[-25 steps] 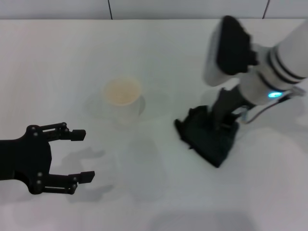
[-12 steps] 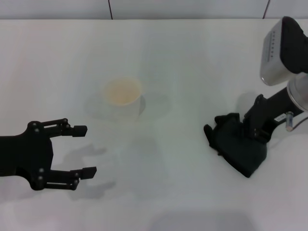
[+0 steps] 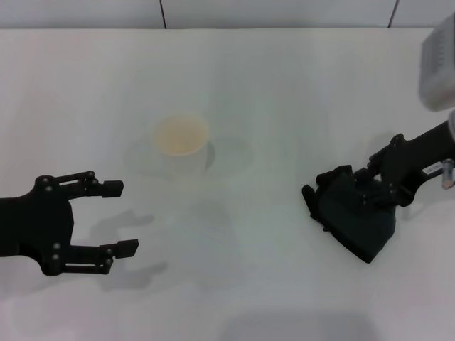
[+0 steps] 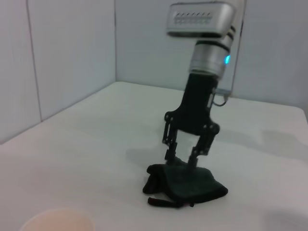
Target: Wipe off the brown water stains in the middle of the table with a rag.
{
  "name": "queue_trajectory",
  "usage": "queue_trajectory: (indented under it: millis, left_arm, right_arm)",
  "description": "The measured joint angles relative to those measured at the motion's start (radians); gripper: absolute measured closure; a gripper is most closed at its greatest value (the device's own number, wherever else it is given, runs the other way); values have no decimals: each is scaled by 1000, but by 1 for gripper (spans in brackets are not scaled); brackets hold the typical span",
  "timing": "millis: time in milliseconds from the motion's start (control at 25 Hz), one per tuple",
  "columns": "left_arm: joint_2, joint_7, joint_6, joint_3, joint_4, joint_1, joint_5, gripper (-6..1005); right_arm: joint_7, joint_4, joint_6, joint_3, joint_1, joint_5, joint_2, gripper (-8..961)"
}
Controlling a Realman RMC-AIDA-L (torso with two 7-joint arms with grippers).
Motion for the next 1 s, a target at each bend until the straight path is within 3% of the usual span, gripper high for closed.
queue_trajectory:
  millis: [240,480,800,1000]
  left_arm:
    - [2,25,-1,-39,-31,-8,-2,125]
    - [11,43,16,-48,-89,-42,-4,125]
    - [34,46,55,-40,-162,-89,11,125]
    - [34,54,56,-40,-166,-82,9,125]
  right_arm:
    - [-204,10,-133,238,-52,125,-2,469]
    - [-326,72,-208,345,-82,196,-10,468]
    - [-429,171,-227,370,-87,244,-13,468]
    - [-466,207,-220,411,-94,253,-11,469]
